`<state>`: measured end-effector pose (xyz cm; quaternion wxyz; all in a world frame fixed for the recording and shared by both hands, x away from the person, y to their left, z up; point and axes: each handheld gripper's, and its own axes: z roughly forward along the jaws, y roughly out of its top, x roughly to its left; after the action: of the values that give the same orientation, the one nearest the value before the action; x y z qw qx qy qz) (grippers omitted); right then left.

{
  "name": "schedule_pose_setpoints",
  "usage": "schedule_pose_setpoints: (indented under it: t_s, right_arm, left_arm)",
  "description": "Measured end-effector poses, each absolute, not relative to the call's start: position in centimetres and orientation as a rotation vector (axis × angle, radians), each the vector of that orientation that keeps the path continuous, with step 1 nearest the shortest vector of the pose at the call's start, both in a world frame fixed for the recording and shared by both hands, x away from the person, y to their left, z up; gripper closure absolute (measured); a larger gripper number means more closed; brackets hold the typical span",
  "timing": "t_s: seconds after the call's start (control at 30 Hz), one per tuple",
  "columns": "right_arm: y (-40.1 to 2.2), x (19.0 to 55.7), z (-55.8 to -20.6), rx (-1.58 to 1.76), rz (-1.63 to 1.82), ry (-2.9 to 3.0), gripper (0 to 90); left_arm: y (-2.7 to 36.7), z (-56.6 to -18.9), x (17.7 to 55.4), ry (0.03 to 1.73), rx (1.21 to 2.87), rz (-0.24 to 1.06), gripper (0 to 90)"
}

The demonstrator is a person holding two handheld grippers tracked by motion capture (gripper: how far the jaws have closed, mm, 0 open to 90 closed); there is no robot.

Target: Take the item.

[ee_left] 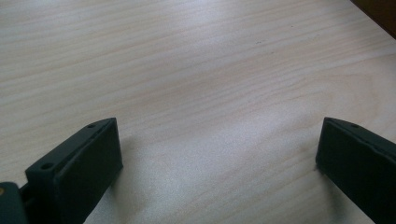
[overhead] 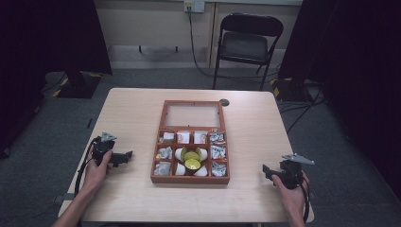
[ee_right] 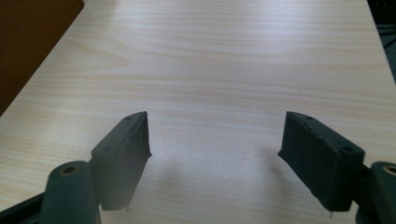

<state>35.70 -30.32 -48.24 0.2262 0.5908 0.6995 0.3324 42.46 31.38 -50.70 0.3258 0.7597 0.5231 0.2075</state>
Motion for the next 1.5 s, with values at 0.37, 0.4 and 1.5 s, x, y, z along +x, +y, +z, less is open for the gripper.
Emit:
schedule_pose_setpoints:
  t_s: [0.37,0.4,1.5]
  right_arm:
    - [-29.1,35.2,-46.3,1.568,1.04,1.943,31.6]
    - [-29.1,35.2,-46.3,1.568,1.04,1.943,31.6]
    - [-22.4,37.2,-43.0,1.395,1.183,2.097,38.1]
  left_arm:
    - [31.4,-50.7,42.5,1.371,1.991,0.544,0.0]
    - [31.4,-50.7,42.5,1.371,1.991,0.544,0.0]
    - [31.4,-50.7,42.5,1.368,1.992,0.542,0.0]
